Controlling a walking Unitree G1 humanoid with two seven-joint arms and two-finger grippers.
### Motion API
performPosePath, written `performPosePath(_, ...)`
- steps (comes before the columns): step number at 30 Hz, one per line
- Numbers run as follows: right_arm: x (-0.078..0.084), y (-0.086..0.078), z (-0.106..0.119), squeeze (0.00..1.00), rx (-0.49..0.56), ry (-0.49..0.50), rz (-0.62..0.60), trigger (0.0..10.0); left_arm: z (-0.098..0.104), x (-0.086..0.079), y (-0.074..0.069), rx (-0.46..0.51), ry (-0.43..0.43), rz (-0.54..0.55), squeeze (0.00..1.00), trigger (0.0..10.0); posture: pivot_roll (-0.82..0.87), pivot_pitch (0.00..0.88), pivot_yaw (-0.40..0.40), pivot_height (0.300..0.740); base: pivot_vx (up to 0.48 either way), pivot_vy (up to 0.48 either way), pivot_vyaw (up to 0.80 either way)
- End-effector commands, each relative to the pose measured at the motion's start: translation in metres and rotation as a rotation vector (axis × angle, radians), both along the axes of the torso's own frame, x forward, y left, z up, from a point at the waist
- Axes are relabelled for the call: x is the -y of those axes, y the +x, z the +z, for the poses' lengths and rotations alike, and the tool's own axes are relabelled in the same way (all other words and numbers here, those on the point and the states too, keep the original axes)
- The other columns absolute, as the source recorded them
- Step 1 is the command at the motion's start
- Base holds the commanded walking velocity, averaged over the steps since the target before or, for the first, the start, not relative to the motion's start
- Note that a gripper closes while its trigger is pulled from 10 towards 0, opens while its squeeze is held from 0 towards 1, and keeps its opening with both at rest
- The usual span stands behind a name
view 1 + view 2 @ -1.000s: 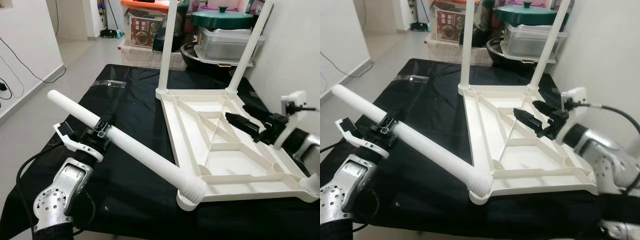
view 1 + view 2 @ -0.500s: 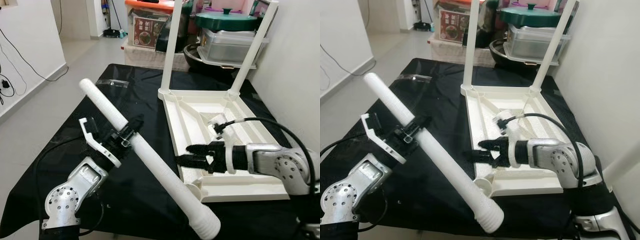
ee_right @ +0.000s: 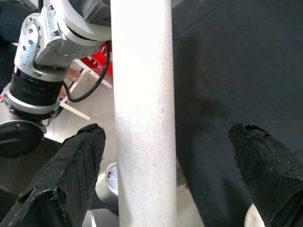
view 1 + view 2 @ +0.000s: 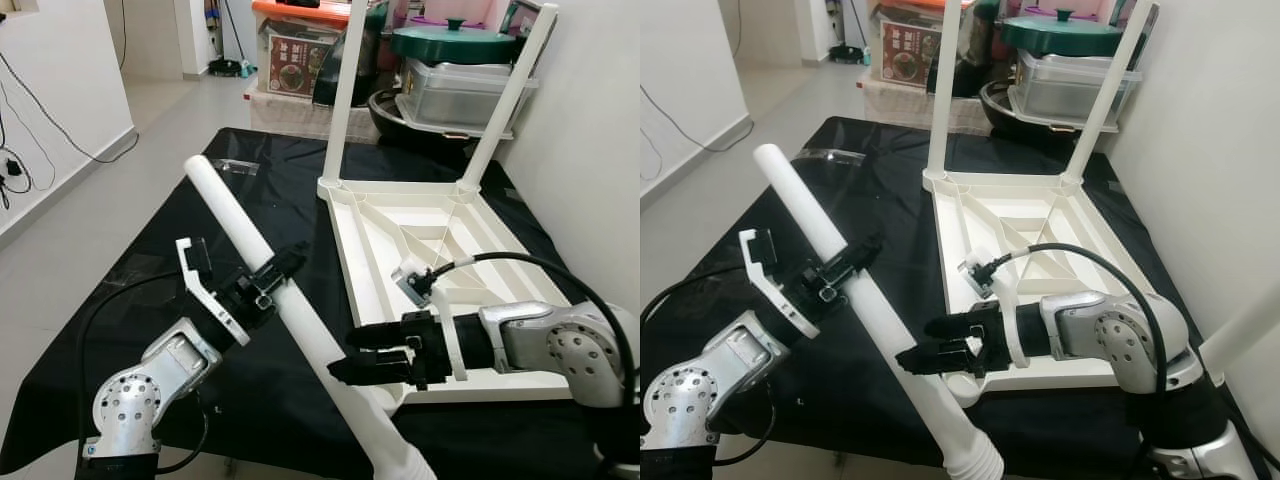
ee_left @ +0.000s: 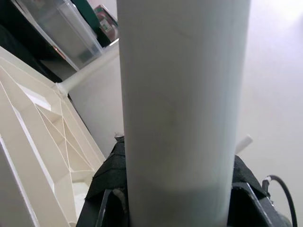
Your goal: Building children table
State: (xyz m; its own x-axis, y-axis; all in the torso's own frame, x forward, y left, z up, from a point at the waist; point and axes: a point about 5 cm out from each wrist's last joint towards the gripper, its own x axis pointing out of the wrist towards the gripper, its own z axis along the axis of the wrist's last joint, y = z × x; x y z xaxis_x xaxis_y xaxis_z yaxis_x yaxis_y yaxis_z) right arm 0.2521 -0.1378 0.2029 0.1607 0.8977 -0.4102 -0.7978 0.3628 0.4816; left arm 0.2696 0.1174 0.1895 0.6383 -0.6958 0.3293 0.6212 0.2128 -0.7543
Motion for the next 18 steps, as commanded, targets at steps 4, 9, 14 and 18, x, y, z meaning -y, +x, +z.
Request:
performPosePath(4, -0.010, -0.007, -0.003, 0.00, -0.016, -0.007, 0.031, 10.0, 0.004, 0.011, 0.006, 0.033, 0.033, -0.048, 0.00, 0.0, 0.06, 0.000, -0.102, 0.740, 0.000, 0.000, 0.00)
performPosePath(9, -0.025, -0.007, -0.016, 0.00, -0.029, -0.071, 0.030, 10.0, 0.014, 0.037, 0.016, 0.085, 0.044, -0.119, 0.00, 0.0, 0.06, 0.000, -0.098, 0.740, 0.000, 0.000, 0.00)
performPosePath(14, -0.032, -0.002, -0.024, 0.00, -0.034, -0.109, -0.008, 10.0, 0.019, 0.051, 0.019, 0.120, 0.046, -0.169, 0.00, 0.0, 0.05, 0.000, -0.094, 0.740, 0.000, 0.000, 0.00)
performPosePath(18, -0.032, 0.002, -0.027, 0.00, -0.032, -0.126, -0.045, 4.8, 0.019, 0.056, 0.018, 0.128, 0.051, -0.192, 0.00, 0.0, 0.05, 0.000, -0.091, 0.740, 0.000, 0.000, 0.00)
